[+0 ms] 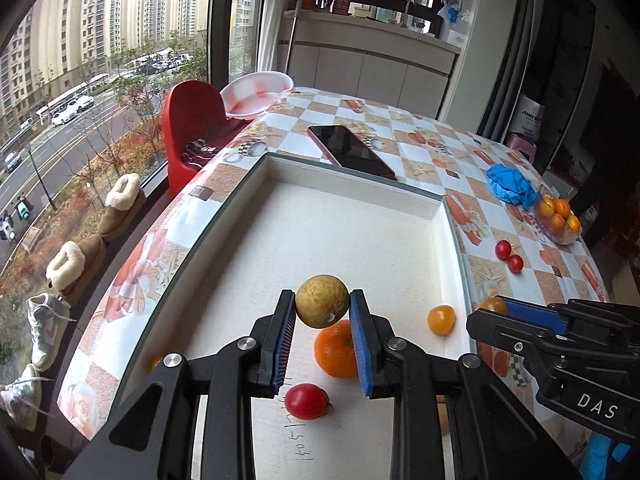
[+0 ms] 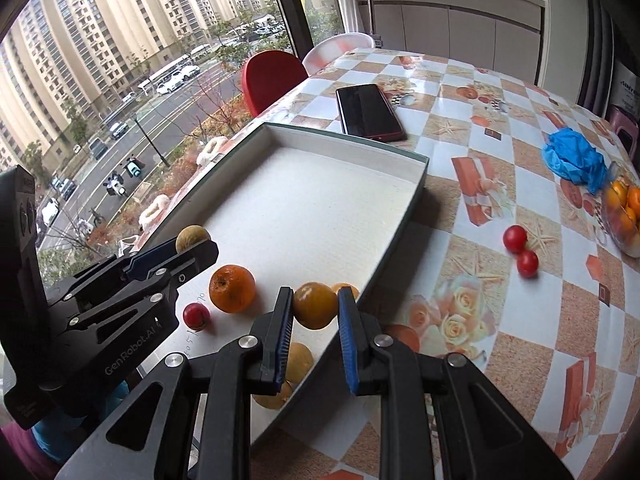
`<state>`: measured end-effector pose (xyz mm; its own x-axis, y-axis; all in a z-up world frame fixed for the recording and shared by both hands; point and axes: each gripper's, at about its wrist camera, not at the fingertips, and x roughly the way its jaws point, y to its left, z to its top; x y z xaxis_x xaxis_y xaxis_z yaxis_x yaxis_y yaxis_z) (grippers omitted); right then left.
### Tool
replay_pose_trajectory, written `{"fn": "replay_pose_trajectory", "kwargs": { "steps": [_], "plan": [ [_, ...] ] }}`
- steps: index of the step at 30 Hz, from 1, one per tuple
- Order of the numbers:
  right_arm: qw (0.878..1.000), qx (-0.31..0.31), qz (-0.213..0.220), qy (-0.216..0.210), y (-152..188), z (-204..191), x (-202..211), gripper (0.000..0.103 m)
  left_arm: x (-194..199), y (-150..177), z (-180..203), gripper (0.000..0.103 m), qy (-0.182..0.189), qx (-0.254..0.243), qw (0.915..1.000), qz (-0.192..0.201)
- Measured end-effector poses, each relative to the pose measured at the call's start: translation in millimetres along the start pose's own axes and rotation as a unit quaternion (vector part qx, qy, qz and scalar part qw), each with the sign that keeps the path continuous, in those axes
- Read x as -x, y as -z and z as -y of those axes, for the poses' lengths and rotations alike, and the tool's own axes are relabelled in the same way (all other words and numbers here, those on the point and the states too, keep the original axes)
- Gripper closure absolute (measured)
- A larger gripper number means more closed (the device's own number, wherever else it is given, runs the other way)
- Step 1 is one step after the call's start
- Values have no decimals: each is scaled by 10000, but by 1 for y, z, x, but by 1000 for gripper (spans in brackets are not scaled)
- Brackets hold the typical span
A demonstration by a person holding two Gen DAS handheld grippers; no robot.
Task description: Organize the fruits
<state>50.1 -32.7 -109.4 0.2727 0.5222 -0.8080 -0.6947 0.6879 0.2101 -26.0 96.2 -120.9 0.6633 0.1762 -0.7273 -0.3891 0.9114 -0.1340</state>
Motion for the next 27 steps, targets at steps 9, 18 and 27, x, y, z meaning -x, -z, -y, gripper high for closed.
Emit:
{"fn": "replay_pose_trajectory", "kwargs": {
  "steps": [9, 18, 27],
  "plan": [
    [9997, 77, -140, 184, -5, -4, -13, 43, -17, 8, -9, 40, -496, 37, 9986, -155],
    [9897, -968, 458, 950, 17, 88, 46, 10, 1, 1, 22, 11, -305, -184, 9993, 140],
    [9448, -2330, 76, 2301, 93, 218, 70, 9, 10, 15, 167, 11, 899, -1443, 9855, -4]
  ]
}}
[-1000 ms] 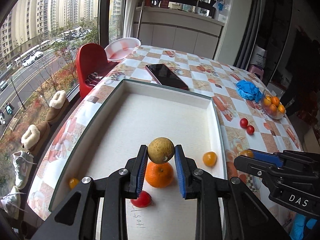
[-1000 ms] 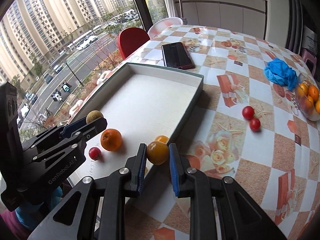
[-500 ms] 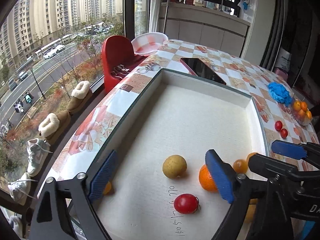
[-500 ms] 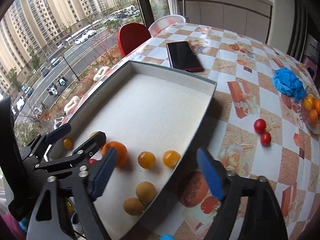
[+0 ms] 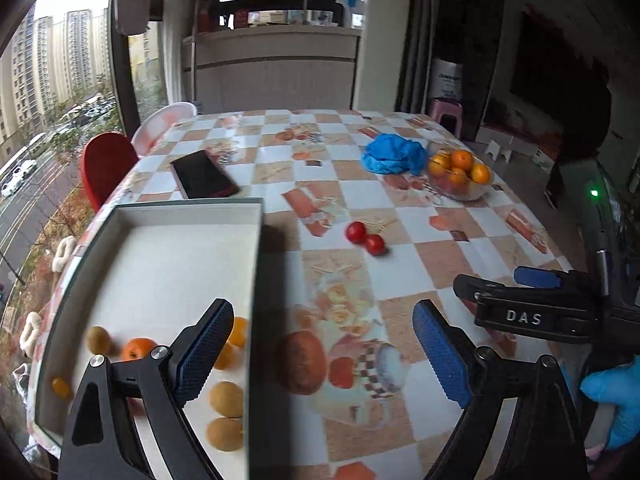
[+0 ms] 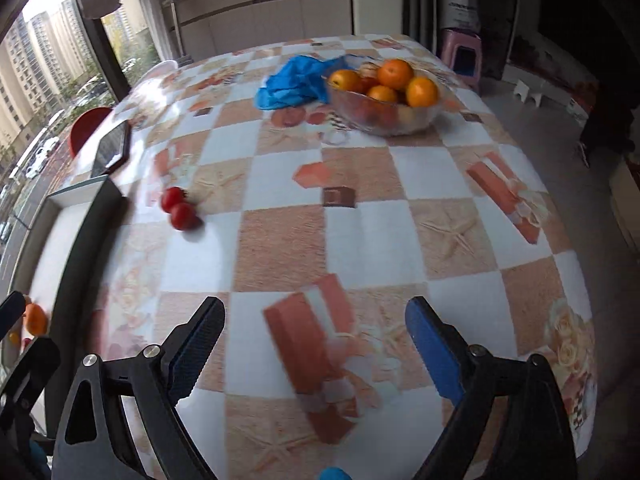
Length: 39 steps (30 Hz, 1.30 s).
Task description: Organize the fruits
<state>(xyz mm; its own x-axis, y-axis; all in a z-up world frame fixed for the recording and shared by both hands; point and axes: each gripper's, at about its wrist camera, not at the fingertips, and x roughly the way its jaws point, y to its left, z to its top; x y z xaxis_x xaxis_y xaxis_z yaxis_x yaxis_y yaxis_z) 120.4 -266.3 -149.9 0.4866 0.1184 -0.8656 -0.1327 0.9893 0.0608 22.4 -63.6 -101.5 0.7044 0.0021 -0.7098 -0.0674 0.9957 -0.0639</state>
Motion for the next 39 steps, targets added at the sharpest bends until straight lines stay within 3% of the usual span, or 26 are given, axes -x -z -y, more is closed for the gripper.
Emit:
{"fn": "replay_pose_trajectory", "kwargs": {
  "steps": [3, 5, 11, 23, 25, 39],
  "plan": [
    [9991, -221, 43, 352, 8, 32, -6, 9, -22, 8, 37, 11, 108, -362, 9991, -188],
    [9986, -248, 122, 455, 11, 43, -5, 0, -36, 15, 48, 11, -32, -480, 9983, -335],
    [9974, -173, 421, 559, 13, 48, -7, 0, -66, 25, 29, 11, -248, -149, 9969, -737],
    [9970, -156, 504, 563, 9, 46, -11, 0, -83, 13, 22, 11, -425, 105, 9964, -720],
    [9971, -152, 503, 549, 9, 45, -12, 0, -85, 14, 24, 1, -435, 128, 9964, -722],
    [9971, -151, 508, 549, 9, 45, -12, 0, -85, 17, 23, 1, -414, 120, 9969, -663]
  ]
}}
